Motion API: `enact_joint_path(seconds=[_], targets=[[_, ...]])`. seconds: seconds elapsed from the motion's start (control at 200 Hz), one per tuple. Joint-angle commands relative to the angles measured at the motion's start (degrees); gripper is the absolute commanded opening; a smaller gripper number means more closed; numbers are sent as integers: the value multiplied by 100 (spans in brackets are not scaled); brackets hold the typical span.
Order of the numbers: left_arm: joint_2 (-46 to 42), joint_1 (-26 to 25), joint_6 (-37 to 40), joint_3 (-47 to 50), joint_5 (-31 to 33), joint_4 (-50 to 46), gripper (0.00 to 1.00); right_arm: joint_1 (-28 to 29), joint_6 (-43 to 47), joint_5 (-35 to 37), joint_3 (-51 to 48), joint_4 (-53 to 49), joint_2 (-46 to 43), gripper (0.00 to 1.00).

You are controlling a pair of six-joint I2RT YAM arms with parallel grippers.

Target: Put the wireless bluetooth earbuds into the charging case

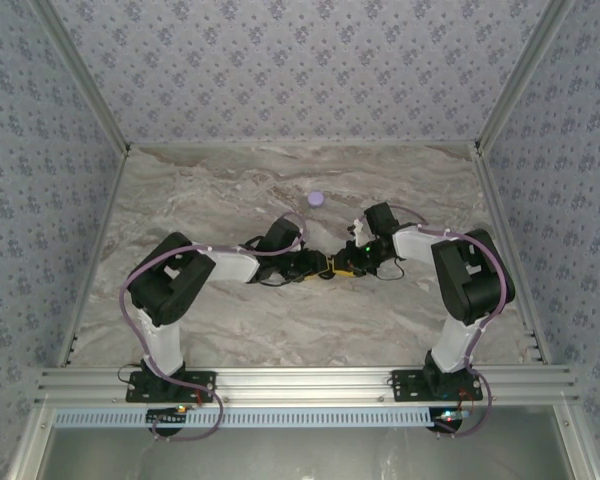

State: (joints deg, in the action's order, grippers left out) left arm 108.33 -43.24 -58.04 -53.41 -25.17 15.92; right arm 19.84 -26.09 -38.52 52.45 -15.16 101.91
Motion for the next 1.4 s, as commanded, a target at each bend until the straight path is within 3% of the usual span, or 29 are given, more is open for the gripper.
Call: enact_joint_path(seconds=[0.0, 0.525, 0.815, 1.394], targets=[[157, -79, -75, -38, -305, 438, 41, 12, -36, 342, -6, -178, 294, 19], [337, -88, -220, -66, -392, 618, 37, 12, -15, 200, 21, -232, 286, 20], [193, -87, -79, -38, -20, 186, 37, -15, -37, 436, 20, -354, 154, 18], [415, -139, -183, -198, -286, 447, 36, -19, -15, 242, 47, -348, 216, 18]])
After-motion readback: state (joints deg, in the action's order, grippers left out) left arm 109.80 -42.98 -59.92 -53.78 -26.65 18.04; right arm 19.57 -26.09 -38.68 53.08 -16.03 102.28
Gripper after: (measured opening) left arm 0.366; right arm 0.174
